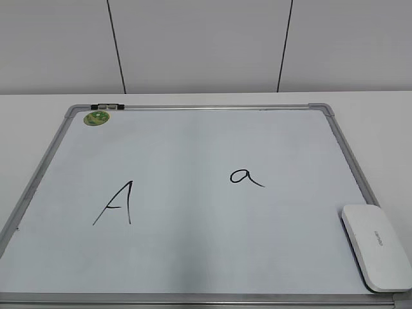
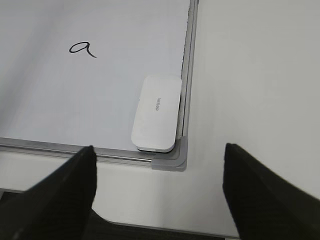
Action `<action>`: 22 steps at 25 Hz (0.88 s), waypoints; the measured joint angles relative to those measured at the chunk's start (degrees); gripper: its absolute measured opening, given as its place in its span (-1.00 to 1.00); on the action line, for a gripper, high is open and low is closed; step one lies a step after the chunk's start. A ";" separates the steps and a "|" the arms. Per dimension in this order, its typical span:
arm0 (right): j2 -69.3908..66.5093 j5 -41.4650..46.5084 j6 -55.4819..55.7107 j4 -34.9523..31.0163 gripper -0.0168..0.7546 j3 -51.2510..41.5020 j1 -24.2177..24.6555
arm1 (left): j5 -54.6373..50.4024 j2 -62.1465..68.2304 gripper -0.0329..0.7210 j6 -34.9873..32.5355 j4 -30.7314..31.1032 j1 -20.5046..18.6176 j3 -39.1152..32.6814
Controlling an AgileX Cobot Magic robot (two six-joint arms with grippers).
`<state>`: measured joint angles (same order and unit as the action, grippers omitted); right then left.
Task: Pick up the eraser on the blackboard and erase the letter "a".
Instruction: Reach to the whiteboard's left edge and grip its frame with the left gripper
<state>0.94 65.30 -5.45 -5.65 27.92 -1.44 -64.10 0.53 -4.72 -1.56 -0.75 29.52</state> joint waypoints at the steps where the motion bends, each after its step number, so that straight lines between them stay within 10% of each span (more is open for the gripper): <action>1: 0.00 0.00 0.00 0.00 0.56 0.00 0.00 | 0.00 0.00 -0.31 0.00 0.00 0.00 0.00; 17: 0.00 0.00 0.00 0.00 0.56 0.00 0.00 | 0.03 0.00 -0.30 0.00 -0.10 0.00 0.00; 22: 0.00 0.00 0.00 0.00 0.56 0.00 0.00 | 0.26 0.00 -0.03 0.00 -0.10 0.00 0.00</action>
<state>0.94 65.30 -5.45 -5.65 27.92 -1.44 -63.84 0.53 -4.72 -1.66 -0.75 29.52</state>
